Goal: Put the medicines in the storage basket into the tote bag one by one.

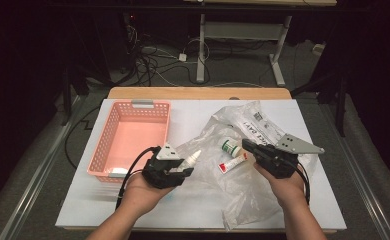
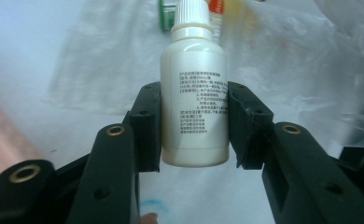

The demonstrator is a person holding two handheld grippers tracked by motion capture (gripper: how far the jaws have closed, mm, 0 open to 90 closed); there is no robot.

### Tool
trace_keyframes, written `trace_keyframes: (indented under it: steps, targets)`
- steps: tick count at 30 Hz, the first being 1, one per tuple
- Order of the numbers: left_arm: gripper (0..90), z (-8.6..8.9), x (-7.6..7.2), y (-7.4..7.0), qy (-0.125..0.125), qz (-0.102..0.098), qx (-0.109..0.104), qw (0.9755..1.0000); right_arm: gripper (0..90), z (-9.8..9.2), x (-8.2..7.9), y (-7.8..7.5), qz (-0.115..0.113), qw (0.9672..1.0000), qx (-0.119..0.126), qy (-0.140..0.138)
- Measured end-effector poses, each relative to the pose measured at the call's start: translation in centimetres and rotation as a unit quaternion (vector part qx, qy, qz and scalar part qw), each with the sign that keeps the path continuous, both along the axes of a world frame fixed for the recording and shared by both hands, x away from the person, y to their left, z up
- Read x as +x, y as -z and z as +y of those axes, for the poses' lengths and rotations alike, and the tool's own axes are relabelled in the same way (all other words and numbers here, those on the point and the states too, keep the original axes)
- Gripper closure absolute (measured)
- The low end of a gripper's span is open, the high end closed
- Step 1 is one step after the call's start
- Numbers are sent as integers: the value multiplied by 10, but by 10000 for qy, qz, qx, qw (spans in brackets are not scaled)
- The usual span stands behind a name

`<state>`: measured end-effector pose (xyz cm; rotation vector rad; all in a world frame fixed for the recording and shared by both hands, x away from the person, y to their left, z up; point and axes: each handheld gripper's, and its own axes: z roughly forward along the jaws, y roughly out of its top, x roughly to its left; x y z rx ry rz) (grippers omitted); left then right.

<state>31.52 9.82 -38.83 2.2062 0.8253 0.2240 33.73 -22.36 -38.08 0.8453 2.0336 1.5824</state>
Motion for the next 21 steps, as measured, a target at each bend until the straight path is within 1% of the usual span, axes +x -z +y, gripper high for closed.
trace_keyframes:
  steps: [2, 6, 10, 11, 16, 18, 21]
  targets:
    - [583, -9, -2, 4, 107, 1, 69, 9999, 900, 0, 0, 0, 1, 10000, 2, 1]
    - [583, -28, -1, 12, 289, 64, 127, 9995, 900, 0, 0, 0, -4, 10000, 13, -4]
    - [583, -50, 5, 22, 411, 83, 131, 9990, 900, 1, 0, -1, -7, 10000, 20, -8]
    - [583, -56, 7, 25, 441, 80, 157, 9989, 900, 1, 0, -1, -9, 10000, 18, -9]
    - [582, -86, 25, 43, 493, 188, 244, 9983, 900, 1, 0, 0, 9, 10000, 28, -2]
    - [582, -97, 33, 49, 503, 241, 212, 9982, 900, 0, 1, -1, -35, 10000, 31, 13]
    - [582, -112, 42, 56, 549, 238, 192, 9980, 900, -3, 1, -1, -35, 10000, 77, 43]
